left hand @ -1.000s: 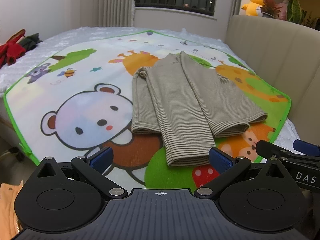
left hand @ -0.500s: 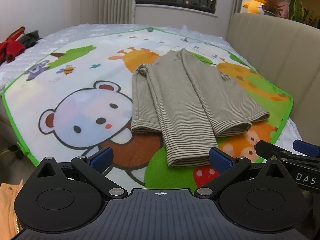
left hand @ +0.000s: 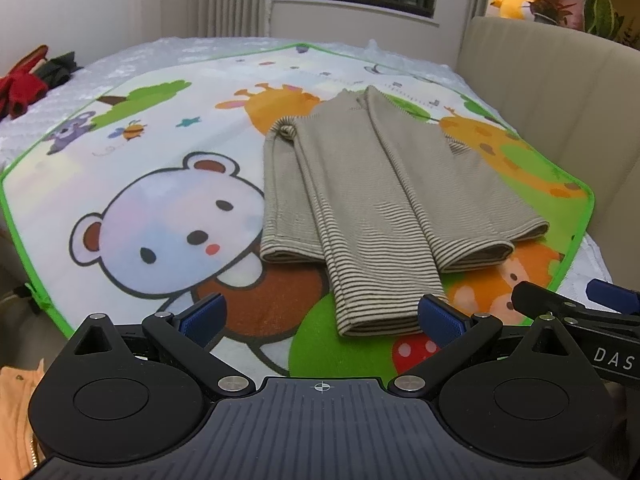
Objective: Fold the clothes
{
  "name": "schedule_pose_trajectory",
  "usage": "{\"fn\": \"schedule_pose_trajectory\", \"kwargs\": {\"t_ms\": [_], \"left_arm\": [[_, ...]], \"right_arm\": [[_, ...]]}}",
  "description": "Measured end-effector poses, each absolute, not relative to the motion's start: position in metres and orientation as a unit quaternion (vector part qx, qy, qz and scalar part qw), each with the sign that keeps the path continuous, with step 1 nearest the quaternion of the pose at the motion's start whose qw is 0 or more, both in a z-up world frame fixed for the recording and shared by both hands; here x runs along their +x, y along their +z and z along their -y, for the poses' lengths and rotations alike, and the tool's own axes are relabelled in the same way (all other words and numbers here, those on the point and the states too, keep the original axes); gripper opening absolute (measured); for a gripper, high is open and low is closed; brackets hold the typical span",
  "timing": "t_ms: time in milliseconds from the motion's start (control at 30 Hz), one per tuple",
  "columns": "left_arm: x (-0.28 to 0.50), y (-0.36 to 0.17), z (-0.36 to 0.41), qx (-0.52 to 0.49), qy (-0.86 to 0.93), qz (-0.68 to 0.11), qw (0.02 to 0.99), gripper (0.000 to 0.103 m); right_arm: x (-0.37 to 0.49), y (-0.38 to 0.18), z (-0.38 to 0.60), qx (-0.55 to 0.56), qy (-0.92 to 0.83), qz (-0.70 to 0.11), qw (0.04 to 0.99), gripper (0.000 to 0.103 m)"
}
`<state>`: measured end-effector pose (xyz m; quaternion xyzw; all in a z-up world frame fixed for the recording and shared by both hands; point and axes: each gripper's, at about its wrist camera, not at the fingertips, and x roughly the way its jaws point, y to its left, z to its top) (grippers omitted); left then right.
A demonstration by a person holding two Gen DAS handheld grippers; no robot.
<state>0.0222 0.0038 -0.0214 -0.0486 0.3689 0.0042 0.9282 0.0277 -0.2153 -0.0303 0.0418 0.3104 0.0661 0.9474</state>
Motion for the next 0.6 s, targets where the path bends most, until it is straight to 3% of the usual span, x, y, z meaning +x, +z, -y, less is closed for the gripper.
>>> {"fn": "schedule_pose_trajectory", "kwargs": {"t_ms": [600], "left_arm": [[0.087,-0.050,-0.015,-0.066,-0.053,-0.414,0.907,0.103]], "right_arm": [[0.077,-0.047,0.222,0.056,0.043,-0.356,0.932,0.103]]}}
